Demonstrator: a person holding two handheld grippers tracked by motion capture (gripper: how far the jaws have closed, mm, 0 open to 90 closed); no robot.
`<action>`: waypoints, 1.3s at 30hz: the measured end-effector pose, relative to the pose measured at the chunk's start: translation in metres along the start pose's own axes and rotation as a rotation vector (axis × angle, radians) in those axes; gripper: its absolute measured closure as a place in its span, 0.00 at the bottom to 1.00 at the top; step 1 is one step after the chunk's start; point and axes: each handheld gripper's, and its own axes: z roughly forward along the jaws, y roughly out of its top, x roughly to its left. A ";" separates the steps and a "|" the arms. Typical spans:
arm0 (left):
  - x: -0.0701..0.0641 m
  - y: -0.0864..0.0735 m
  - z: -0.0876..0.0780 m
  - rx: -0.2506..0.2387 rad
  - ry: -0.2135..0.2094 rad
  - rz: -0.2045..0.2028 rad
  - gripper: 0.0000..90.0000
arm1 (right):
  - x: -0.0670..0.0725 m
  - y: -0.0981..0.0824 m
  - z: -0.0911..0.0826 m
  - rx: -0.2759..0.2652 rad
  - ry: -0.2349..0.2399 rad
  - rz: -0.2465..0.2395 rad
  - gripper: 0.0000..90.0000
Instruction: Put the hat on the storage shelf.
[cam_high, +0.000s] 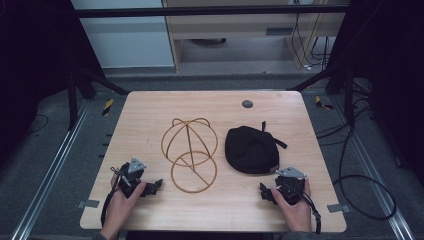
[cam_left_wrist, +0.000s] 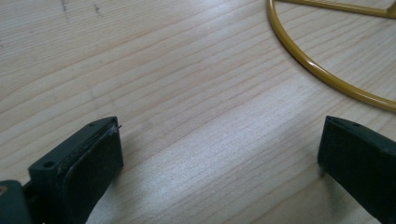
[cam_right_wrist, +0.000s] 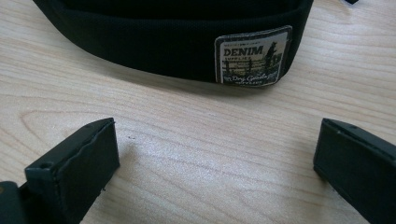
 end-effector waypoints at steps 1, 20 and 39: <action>0.000 0.000 0.000 0.000 0.000 0.000 0.00 | 0.000 0.000 0.000 0.000 0.000 0.000 0.00; 0.014 0.002 0.003 -0.003 -0.014 0.007 0.00 | -0.008 0.024 -0.028 0.074 -0.034 -0.069 0.09; 0.021 0.002 0.002 -0.004 -0.030 0.028 0.00 | -0.011 0.090 -0.045 0.249 0.059 -0.245 0.14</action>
